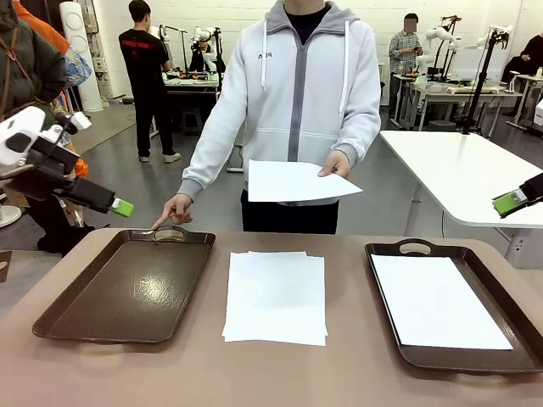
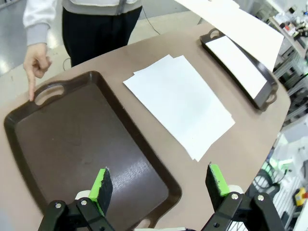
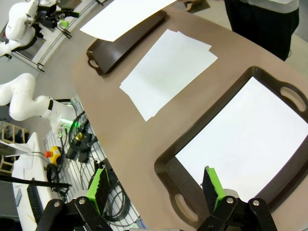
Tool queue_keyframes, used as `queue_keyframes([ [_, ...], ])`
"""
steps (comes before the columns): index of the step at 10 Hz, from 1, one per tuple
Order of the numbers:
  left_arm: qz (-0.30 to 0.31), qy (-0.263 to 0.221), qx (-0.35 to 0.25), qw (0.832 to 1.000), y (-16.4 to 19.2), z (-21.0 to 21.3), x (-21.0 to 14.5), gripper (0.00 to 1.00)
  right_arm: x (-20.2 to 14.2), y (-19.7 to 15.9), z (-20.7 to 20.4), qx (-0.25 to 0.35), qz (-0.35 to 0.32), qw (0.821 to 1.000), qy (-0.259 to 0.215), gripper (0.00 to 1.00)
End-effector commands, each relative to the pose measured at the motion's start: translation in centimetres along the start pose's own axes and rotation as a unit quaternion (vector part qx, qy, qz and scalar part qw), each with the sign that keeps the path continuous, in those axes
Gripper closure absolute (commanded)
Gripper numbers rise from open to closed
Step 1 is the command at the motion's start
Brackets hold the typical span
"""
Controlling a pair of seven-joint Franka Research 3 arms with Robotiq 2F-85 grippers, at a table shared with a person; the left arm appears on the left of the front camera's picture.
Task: Sort the A4 documents.
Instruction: Receive the A4 Paper.
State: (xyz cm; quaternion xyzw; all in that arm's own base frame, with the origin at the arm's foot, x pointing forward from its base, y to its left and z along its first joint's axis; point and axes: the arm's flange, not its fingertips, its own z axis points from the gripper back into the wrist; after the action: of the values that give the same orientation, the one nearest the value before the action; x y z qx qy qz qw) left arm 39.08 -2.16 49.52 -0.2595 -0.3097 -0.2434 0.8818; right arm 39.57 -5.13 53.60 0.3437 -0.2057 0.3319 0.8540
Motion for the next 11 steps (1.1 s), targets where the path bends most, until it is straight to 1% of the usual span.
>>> queue_keyframes([
  [1,0.061,-0.019,-0.030,0.997,2.2,-2.9,3.1,0.00,0.0,0.0,-0.2,0.004,0.002,1.000,0.000,0.00],
  [2,0.116,-0.029,-0.066,0.991,2.7,-4.5,4.4,0.00,0.0,0.0,-0.2,0.004,0.002,1.000,0.000,0.00],
  [4,0.185,-0.043,-0.127,0.974,3.7,-7.9,6.8,0.00,0.0,0.0,-0.2,0.004,0.002,1.000,0.000,0.00],
  [5,0.210,-0.046,-0.161,0.963,4.1,-9.3,8.0,0.00,0.0,0.0,-0.2,0.004,0.002,1.000,0.000,0.00],
  [6,0.246,-0.045,-0.200,0.947,4.6,-10.8,8.9,0.00,0.0,0.0,-0.2,0.004,0.002,1.000,0.000,0.00],
  [7,0.266,-0.049,-0.215,0.938,5.1,-12.7,9.7,0.00,0.0,0.0,-0.2,0.004,0.002,1.000,0.000,0.00],
  [9,0.290,-0.054,-0.237,0.926,5.3,-15.3,10.7,0.00,0.0,0.0,-0.2,0.004,0.002,1.000,0.000,0.00],
  [10,0.303,-0.056,-0.260,0.915,5.2,-16.4,11.0,0.00,0.0,0.0,-0.2,0.004,0.002,1.000,0.000,0.00],
  [11,0.320,-0.055,-0.310,0.894,4.7,-17.8,11.2,0.00,0.0,0.0,-0.2,0.004,0.002,1.000,0.000,0.00],
])
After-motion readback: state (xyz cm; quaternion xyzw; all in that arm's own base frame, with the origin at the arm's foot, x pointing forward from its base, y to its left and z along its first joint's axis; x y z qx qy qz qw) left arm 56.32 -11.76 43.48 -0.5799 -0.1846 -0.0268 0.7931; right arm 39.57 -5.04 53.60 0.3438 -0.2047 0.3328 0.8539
